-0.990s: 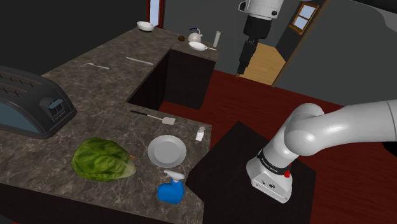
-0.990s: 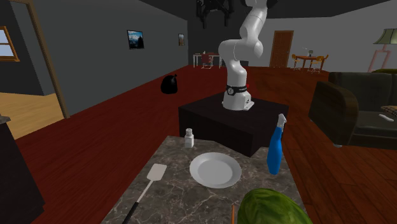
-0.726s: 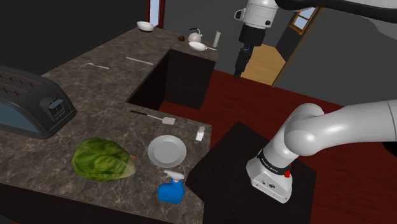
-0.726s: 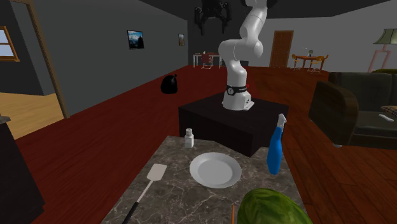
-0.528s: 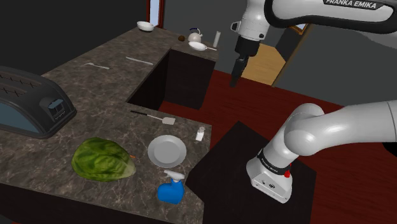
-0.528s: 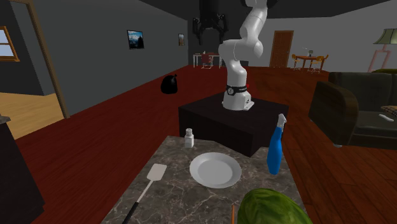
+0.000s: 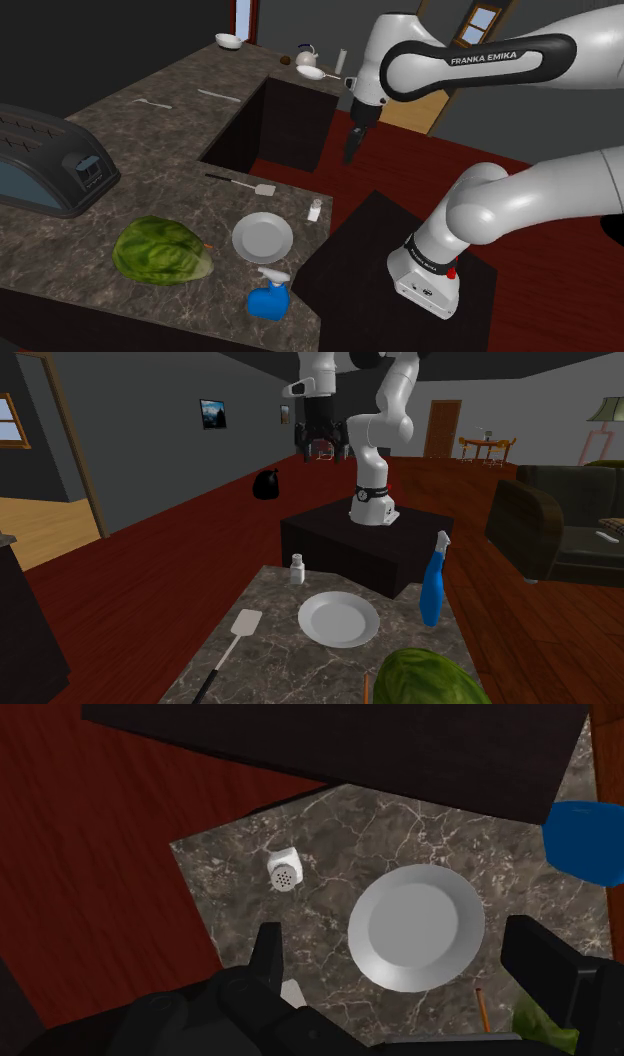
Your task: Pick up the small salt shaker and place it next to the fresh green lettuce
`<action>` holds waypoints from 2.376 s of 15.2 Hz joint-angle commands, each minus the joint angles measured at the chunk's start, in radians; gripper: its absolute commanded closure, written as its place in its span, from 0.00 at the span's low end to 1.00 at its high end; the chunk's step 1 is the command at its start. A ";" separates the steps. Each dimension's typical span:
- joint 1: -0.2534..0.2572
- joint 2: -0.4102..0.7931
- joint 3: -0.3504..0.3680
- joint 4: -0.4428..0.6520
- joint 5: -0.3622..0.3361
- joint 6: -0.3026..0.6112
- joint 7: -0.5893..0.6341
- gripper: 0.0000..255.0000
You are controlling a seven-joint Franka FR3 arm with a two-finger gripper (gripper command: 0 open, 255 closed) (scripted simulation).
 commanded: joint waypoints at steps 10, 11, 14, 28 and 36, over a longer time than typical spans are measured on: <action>-0.031 0.363 -0.028 -0.138 -0.025 0.533 -0.066 0.00; -0.034 0.411 -0.030 -0.138 -0.027 0.584 -0.072 0.00; -0.041 0.563 -0.039 -0.126 -0.031 0.732 -0.090 0.00; -0.062 0.980 -0.039 -0.036 -0.015 1.073 -0.135 0.00; -0.061 0.980 -0.039 -0.036 -0.015 1.072 -0.135 1.00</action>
